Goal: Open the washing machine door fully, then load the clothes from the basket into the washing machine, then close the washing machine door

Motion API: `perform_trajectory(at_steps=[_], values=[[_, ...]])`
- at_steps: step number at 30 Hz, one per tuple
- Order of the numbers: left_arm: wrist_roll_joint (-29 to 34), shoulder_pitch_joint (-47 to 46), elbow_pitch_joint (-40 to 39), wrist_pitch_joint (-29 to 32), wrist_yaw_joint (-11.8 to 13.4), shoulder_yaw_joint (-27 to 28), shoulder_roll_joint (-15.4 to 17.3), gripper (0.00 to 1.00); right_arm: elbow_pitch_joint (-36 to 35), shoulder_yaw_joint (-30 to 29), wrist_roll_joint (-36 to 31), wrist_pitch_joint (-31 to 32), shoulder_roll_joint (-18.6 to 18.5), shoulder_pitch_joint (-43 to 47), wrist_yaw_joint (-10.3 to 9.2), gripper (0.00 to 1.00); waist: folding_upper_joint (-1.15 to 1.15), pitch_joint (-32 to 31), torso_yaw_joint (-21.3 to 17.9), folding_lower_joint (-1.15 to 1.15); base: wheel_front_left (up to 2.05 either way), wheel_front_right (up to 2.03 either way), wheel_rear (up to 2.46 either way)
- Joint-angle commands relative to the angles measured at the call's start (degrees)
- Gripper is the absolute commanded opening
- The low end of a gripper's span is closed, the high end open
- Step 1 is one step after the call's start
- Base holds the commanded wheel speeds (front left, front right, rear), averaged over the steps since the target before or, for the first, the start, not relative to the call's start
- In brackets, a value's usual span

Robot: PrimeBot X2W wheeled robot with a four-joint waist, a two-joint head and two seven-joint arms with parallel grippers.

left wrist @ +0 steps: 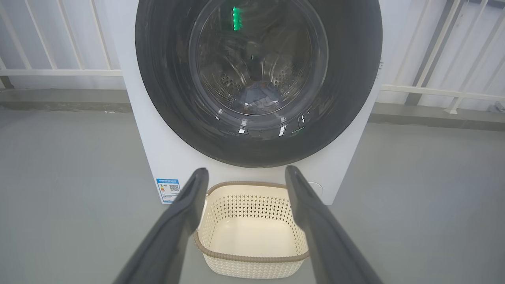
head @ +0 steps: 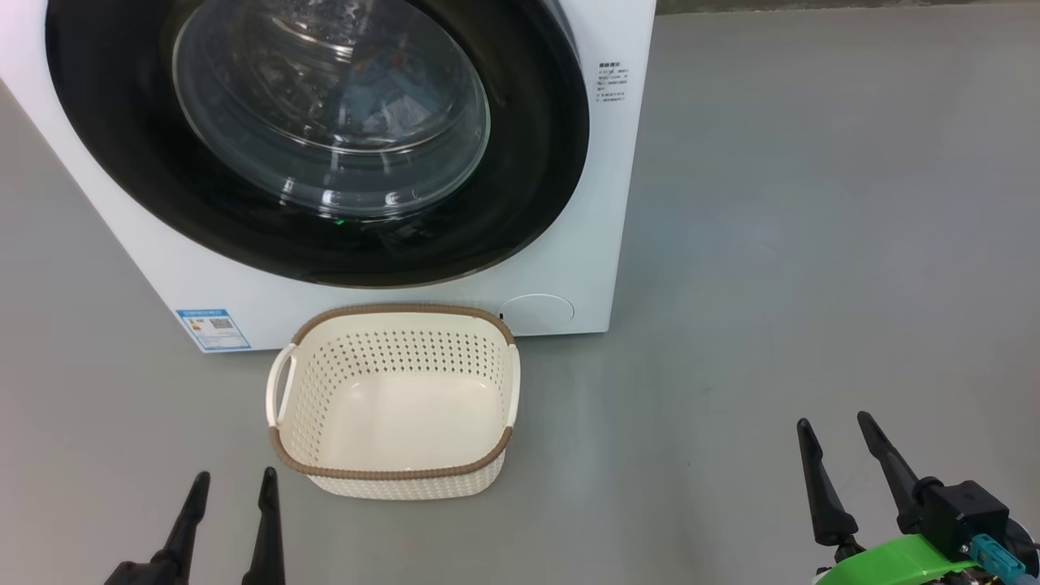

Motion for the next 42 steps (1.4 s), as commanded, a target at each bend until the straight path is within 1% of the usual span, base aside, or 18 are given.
perform_trajectory(at_steps=[1, 10, 26, 31, 32, 33, 36, 39, 42], values=[[0.81, -0.44, -1.78, -0.36, 0.44, 2.0, 0.73, 1.0, -1.63, 0.99, -0.63, -0.13, -0.16, -0.54, -0.34, 1.0, 0.0, -0.07, 0.08, 0.0, 0.0, 0.0, 0.0], [1.36, 0.43, -2.84, -0.36, 0.93, 2.4, 0.73, 1.0, -1.54, -0.56, -1.16, -0.13, 0.04, -0.24, -0.34, 1.0, 0.0, -0.6, 0.19, 0.0, 0.0, 0.0, 0.0], [1.49, 0.24, -3.28, -0.36, 0.78, 3.07, 0.73, 1.0, -1.2, -0.76, -0.41, -0.13, 0.06, -0.05, -0.34, 1.0, 0.0, -0.31, 0.1, 0.0, 0.0, 0.0, 0.0], [1.19, 0.2, -2.81, -0.36, 0.39, 2.99, 0.73, 1.0, -1.24, -0.76, -0.15, -0.13, 0.07, -0.12, -0.34, 1.0, 0.0, -0.24, 0.31, 0.0, 0.0, 0.0, 0.0], [1.01, 0.28, -2.5, -0.36, 0.11, 2.87, 0.73, 0.0, -1.24, -0.72, -0.13, -0.13, 0.07, -0.13, -0.34, 0.0, 0.0, -0.17, 0.34, 0.0, 0.0, 0.0, 0.0], [1.0, 1.19, -1.09, 0.02, 0.16, 0.93, -0.01, 0.0, 0.27, -1.96, -0.29, 0.0, 0.31, 0.03, 0.01, 0.0, 0.0, -0.2, 0.32, 0.0, 0.0, 0.0, 0.0], [1.04, 1.36, 1.32, 0.03, 0.15, 0.63, -0.85, 0.0, 2.91, -1.85, -0.33, 0.16, 0.65, 0.18, 0.02, 0.0, 0.0, -0.21, 0.32, 0.0, 0.0, 0.0, 0.0], [-0.91, 0.9, 1.66, 0.63, 0.06, 0.81, -0.81, 0.0, 3.15, -2.09, 1.63, 0.86, 0.63, -0.17, 0.01, 0.0, 0.0, -0.25, 0.27, 0.02, 0.0, 0.0, 0.0], [-2.91, 0.67, 1.79, 1.14, -0.03, 0.93, -0.77, 0.0, 3.15, -2.06, 3.71, 1.41, 0.62, -0.27, 0.0, 0.0, 0.0, -0.41, 0.16, 0.12, 0.0, 0.0, 0.0]])
